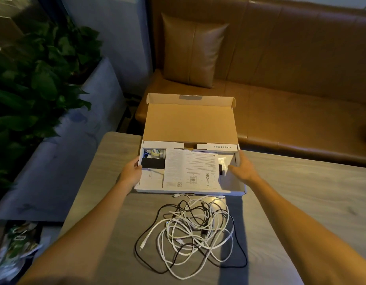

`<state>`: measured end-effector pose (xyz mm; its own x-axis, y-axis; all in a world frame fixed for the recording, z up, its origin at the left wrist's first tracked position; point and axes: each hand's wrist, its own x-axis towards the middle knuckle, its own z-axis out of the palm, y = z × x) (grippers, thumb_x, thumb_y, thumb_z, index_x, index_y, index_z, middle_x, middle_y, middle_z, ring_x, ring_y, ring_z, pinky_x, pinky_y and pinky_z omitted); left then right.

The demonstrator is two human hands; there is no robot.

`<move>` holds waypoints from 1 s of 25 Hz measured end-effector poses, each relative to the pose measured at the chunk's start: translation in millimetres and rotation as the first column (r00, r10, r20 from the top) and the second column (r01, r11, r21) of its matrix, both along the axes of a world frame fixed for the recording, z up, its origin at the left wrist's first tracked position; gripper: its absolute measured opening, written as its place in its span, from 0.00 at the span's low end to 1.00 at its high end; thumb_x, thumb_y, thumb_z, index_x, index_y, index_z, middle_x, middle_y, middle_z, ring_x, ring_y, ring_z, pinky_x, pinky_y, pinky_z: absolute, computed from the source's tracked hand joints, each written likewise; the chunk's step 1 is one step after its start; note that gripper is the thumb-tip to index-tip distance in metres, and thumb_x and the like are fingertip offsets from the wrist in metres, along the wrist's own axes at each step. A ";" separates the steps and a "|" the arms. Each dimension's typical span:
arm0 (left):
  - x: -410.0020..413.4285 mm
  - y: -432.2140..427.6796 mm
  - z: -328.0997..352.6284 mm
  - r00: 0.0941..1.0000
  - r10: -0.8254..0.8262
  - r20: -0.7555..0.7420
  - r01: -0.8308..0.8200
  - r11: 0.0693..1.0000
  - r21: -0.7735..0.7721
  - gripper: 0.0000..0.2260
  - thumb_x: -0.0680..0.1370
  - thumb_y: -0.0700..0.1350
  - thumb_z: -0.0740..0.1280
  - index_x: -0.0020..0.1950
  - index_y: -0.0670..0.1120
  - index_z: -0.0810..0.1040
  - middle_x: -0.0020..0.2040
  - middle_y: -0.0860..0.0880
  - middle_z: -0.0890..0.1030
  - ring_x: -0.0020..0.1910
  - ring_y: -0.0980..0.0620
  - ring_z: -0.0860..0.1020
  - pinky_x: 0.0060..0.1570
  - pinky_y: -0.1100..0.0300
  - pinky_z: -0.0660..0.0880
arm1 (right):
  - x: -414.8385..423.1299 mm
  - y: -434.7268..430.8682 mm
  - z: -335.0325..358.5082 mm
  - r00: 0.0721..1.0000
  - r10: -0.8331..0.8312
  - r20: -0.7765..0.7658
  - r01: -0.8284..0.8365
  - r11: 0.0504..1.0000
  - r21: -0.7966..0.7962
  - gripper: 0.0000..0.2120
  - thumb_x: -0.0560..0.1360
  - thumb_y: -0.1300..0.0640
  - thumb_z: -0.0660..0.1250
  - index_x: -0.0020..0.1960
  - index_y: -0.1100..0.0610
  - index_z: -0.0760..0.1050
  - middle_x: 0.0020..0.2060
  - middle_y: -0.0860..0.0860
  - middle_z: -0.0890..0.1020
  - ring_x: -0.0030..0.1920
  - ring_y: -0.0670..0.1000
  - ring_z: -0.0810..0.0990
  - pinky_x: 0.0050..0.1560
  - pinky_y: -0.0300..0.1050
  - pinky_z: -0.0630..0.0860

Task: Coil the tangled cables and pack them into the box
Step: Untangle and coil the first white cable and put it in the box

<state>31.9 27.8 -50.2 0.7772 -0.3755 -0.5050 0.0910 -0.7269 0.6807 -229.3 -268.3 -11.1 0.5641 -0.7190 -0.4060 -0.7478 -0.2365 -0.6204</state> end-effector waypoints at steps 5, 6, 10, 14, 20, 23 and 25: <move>-22.1 21.1 29.9 0.990 -0.018 0.140 0.017 1.000 0.009 0.14 0.83 0.44 0.62 0.70 0.49 0.72 0.60 0.47 0.79 0.49 0.53 0.78 0.41 0.57 0.78 | -3.7 26.3 17.6 1.000 -0.001 -0.031 -0.002 0.993 -0.120 0.22 0.80 0.54 0.65 0.72 0.57 0.68 0.68 0.59 0.75 0.66 0.60 0.76 0.64 0.56 0.74; -29.3 22.3 36.7 0.979 -0.020 0.201 0.021 1.000 -0.001 0.13 0.83 0.43 0.61 0.68 0.50 0.72 0.59 0.47 0.79 0.47 0.54 0.78 0.41 0.56 0.78 | -3.1 35.4 23.2 0.999 0.019 -0.041 -0.025 0.989 -0.146 0.21 0.80 0.55 0.66 0.71 0.58 0.69 0.68 0.58 0.75 0.65 0.59 0.76 0.63 0.55 0.75; -70.1 16.1 62.6 0.958 -0.243 0.150 0.263 0.955 -0.133 0.08 0.84 0.44 0.59 0.59 0.52 0.76 0.56 0.50 0.77 0.51 0.52 0.77 0.43 0.56 0.80 | 1.2 80.8 41.8 0.965 0.261 -0.007 -0.260 0.956 -0.133 0.13 0.80 0.56 0.65 0.63 0.57 0.77 0.58 0.54 0.81 0.53 0.53 0.80 0.53 0.46 0.77; -111.5 6.2 63.2 0.893 -0.449 0.029 0.448 0.881 -0.154 0.09 0.83 0.44 0.61 0.57 0.53 0.79 0.56 0.50 0.80 0.54 0.49 0.80 0.52 0.55 0.79 | -0.7 130.4 38.3 0.921 0.389 0.010 -0.388 0.921 -0.028 0.11 0.79 0.49 0.65 0.53 0.55 0.81 0.48 0.52 0.84 0.49 0.53 0.82 0.50 0.48 0.80; -144.4 15.1 37.4 0.824 -0.566 0.009 0.565 0.823 -0.052 0.12 0.80 0.41 0.67 0.64 0.49 0.78 0.60 0.48 0.80 0.55 0.52 0.78 0.55 0.58 0.75 | -18.4 166.9 18.3 0.867 0.497 -0.042 -0.494 0.867 0.060 0.12 0.80 0.49 0.65 0.51 0.56 0.82 0.40 0.52 0.86 0.41 0.50 0.84 0.45 0.43 0.77; -151.1 21.7 32.1 0.841 -0.540 0.038 0.542 0.838 -0.068 0.14 0.78 0.40 0.70 0.61 0.53 0.77 0.58 0.48 0.79 0.50 0.54 0.78 0.49 0.61 0.75 | -22.7 165.3 29.3 0.906 0.413 0.092 -0.418 0.908 0.042 0.13 0.82 0.51 0.62 0.50 0.56 0.82 0.34 0.51 0.86 0.35 0.47 0.84 0.43 0.43 0.80; -157.5 25.9 33.0 0.868 -0.484 0.112 0.493 0.867 -0.074 0.17 0.76 0.40 0.72 0.61 0.55 0.75 0.59 0.50 0.75 0.53 0.55 0.76 0.52 0.59 0.76 | -25.0 164.8 40.2 0.907 0.394 0.151 -0.406 0.912 0.059 0.14 0.82 0.50 0.62 0.45 0.54 0.83 0.33 0.51 0.85 0.32 0.46 0.82 0.40 0.42 0.80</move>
<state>-125.6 53.7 -17.2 0.5200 -0.7621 -0.3858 -0.3214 -0.5931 0.7382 -254.4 -103.5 29.2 0.8499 -0.3864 -0.3581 -0.5110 -0.4390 -0.7390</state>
